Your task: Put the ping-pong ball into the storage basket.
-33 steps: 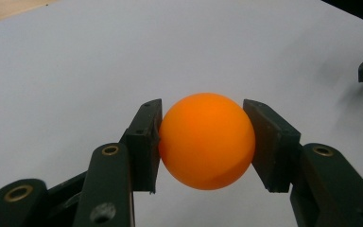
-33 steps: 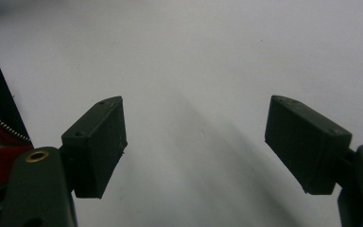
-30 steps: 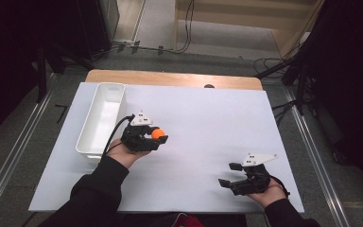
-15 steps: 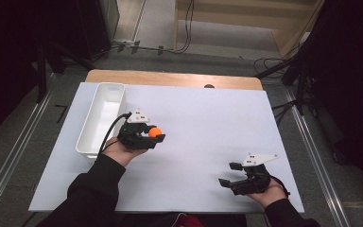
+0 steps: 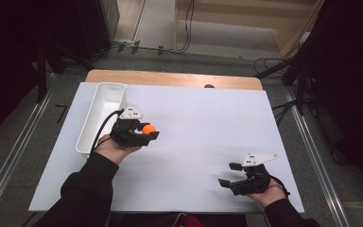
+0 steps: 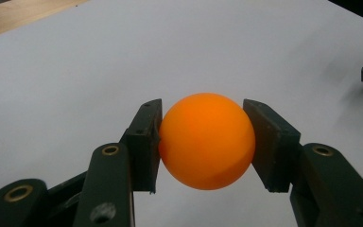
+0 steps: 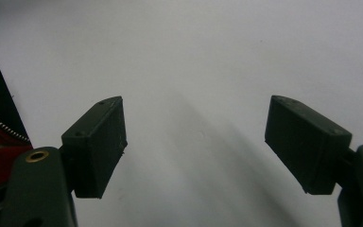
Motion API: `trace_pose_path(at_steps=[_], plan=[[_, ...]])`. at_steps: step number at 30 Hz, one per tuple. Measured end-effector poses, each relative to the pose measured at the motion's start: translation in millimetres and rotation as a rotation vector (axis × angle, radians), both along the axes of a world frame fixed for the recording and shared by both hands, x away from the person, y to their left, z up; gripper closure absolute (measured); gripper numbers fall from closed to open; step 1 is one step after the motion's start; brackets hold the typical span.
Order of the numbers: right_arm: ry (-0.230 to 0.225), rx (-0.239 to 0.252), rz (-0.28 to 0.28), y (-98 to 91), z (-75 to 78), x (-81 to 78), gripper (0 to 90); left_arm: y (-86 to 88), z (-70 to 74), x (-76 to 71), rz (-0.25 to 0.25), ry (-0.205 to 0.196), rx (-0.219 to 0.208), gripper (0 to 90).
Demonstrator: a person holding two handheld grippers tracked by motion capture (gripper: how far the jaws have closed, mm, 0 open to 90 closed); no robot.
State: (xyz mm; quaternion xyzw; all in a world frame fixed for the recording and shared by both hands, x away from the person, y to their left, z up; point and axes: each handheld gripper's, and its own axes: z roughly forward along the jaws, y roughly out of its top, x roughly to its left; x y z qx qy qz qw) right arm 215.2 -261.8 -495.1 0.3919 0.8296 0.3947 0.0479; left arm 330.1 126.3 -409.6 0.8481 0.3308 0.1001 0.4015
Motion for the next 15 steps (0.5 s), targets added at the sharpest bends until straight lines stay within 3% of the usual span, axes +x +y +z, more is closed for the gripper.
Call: trace_pose_path(at_steps=[15], plan=[[-0.001,-0.003,0.002,0.2,-0.6,0.2,20.0,11.9,6.1,3.6,0.027,0.0,0.007,50.2]])
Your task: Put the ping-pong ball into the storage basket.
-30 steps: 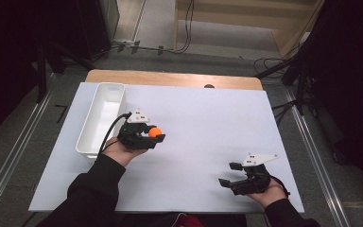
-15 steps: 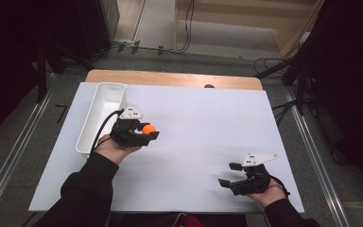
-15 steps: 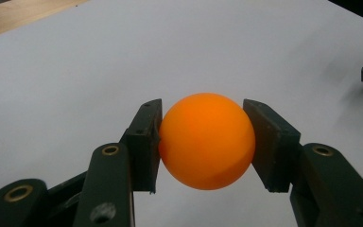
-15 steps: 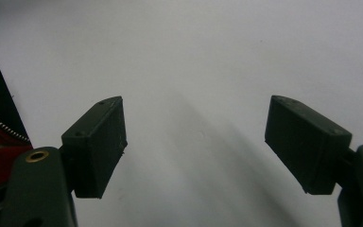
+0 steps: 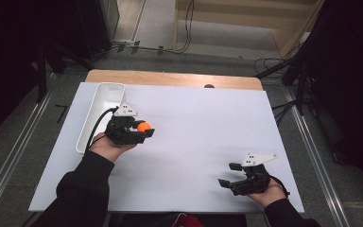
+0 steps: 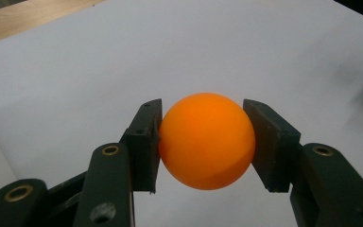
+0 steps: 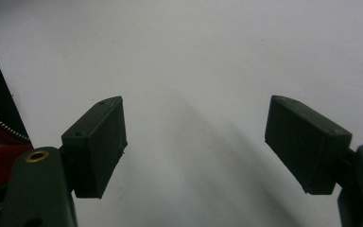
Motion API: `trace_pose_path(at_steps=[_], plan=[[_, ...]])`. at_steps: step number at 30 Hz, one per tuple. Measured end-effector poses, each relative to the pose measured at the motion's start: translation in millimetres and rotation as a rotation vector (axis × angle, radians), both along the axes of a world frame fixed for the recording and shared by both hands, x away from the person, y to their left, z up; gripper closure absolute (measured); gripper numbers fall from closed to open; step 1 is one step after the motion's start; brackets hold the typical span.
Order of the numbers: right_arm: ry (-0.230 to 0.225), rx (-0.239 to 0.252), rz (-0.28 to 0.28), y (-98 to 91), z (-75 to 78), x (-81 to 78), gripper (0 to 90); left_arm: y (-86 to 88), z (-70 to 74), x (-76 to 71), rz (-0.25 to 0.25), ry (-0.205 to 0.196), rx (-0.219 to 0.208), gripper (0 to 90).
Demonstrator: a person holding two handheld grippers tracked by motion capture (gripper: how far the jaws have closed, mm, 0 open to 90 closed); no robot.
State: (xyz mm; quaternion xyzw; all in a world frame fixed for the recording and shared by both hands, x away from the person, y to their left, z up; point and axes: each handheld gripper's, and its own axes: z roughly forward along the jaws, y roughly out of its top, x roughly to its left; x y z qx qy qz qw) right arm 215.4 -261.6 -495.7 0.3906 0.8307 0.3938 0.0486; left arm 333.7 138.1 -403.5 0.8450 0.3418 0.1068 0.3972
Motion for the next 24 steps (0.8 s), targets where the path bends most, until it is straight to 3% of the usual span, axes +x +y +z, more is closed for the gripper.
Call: trace_pose_path(at_steps=[16,24], plan=[[0.002,-0.001,-0.002,-0.3,0.2,0.1,20.0,15.1,8.2,3.8,0.029,0.002,-0.015,50.0],[-0.001,-0.002,-0.002,0.1,0.0,0.2,20.0,25.5,11.3,6.5,0.063,-0.006,0.001,50.0]])
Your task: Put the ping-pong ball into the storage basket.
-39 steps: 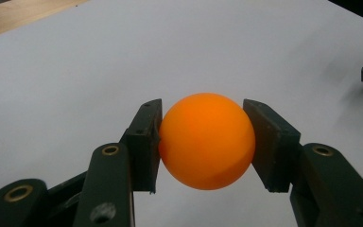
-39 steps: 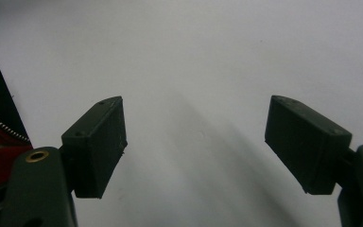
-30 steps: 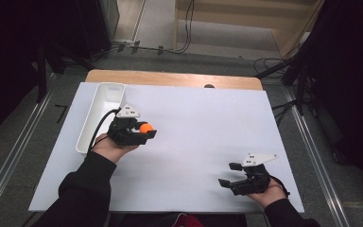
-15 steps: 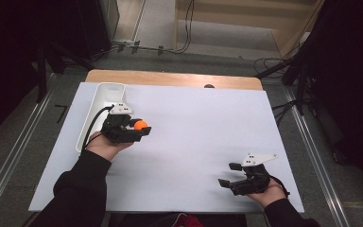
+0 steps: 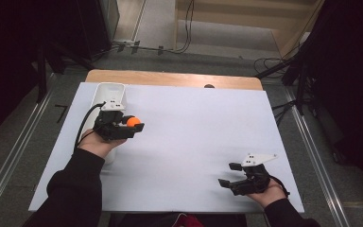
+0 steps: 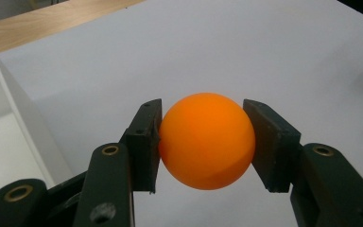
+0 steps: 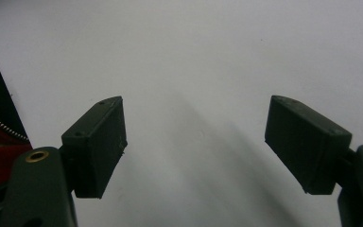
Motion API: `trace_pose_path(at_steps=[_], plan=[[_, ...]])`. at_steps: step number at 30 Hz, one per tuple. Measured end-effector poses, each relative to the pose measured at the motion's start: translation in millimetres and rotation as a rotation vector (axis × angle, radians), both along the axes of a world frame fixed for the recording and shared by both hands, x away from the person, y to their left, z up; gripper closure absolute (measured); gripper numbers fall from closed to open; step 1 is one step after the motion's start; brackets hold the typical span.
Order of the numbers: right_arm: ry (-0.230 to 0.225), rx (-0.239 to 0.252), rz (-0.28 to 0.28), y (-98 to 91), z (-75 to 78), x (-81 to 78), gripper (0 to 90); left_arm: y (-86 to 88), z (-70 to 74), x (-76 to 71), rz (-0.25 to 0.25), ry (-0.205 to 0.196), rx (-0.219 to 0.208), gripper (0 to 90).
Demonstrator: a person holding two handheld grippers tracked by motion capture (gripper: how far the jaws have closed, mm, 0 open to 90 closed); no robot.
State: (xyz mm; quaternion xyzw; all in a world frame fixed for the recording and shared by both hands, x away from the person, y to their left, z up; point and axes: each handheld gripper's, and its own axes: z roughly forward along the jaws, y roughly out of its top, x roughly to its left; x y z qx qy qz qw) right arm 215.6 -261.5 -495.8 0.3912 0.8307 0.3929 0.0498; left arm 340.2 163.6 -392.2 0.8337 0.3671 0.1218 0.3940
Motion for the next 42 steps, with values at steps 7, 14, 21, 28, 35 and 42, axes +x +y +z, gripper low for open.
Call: trace_pose_path(at_steps=[7,14,21,28,35,42], plan=[[0.0,-0.004,0.003,0.0,-0.1,0.1,20.0,5.4,1.1,1.9,0.019,-0.007,0.006,50.0],[0.0,-0.005,0.003,0.0,-0.1,0.1,20.0,11.8,1.2,4.1,0.047,-0.015,0.02,50.0],[0.001,-0.003,0.003,0.2,0.0,0.0,20.0,17.3,2.1,5.4,0.062,-0.021,0.017,49.9],[0.005,-0.004,0.007,0.4,0.0,0.0,20.0,25.6,3.3,7.7,0.092,-0.028,0.016,49.9],[0.004,-0.005,0.007,0.6,-0.1,-0.1,20.0,31.7,3.3,9.3,0.12,-0.029,0.017,49.9],[0.004,-0.006,0.008,0.6,-0.1,-0.2,20.0,37.7,3.1,11.2,0.142,-0.028,0.018,49.9]])
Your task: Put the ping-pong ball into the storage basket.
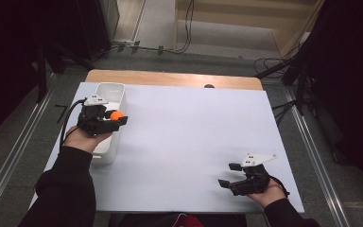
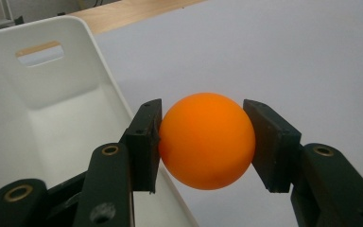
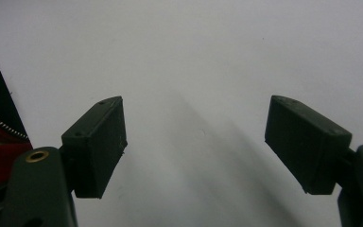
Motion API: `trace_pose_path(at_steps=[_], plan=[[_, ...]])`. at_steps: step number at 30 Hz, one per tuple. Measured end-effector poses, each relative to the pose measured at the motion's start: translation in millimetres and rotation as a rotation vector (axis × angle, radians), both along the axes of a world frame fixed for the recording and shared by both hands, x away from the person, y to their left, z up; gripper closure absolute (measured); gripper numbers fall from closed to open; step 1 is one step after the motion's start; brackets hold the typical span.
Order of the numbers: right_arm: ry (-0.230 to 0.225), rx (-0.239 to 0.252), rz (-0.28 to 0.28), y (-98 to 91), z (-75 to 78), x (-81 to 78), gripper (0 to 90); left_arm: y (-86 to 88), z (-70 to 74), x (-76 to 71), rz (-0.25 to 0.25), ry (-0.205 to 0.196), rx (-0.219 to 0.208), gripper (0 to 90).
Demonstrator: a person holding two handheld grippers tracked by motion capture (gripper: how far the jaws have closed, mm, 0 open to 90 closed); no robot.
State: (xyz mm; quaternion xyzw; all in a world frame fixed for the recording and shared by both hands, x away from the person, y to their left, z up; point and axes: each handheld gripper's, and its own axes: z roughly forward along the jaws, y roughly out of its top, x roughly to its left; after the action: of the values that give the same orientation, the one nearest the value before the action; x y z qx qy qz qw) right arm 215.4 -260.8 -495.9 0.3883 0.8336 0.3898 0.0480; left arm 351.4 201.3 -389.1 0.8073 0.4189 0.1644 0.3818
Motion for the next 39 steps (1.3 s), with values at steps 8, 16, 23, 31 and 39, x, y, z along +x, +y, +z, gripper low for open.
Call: trace_pose_path(at_steps=[8,16,23,31,39], plan=[[0.0,-0.001,-0.001,0.2,0.0,-0.1,20.0,7.6,1.0,1.6,0.024,-0.001,0.004,49.9],[0.001,-0.002,-0.002,0.1,0.1,0.0,20.0,14.0,0.5,3.4,0.044,-0.004,0.009,49.9],[0.001,-0.001,-0.002,0.2,0.1,-0.1,20.0,20.7,1.4,4.7,0.057,-0.003,0.0,49.8],[0.001,-0.001,-0.002,0.3,0.0,-0.1,20.0,29.3,0.0,7.0,0.083,0.001,0.009,49.8],[0.004,0.001,-0.003,0.6,0.0,0.0,20.1,38.0,-2.8,9.4,0.11,0.012,0.028,49.8]])
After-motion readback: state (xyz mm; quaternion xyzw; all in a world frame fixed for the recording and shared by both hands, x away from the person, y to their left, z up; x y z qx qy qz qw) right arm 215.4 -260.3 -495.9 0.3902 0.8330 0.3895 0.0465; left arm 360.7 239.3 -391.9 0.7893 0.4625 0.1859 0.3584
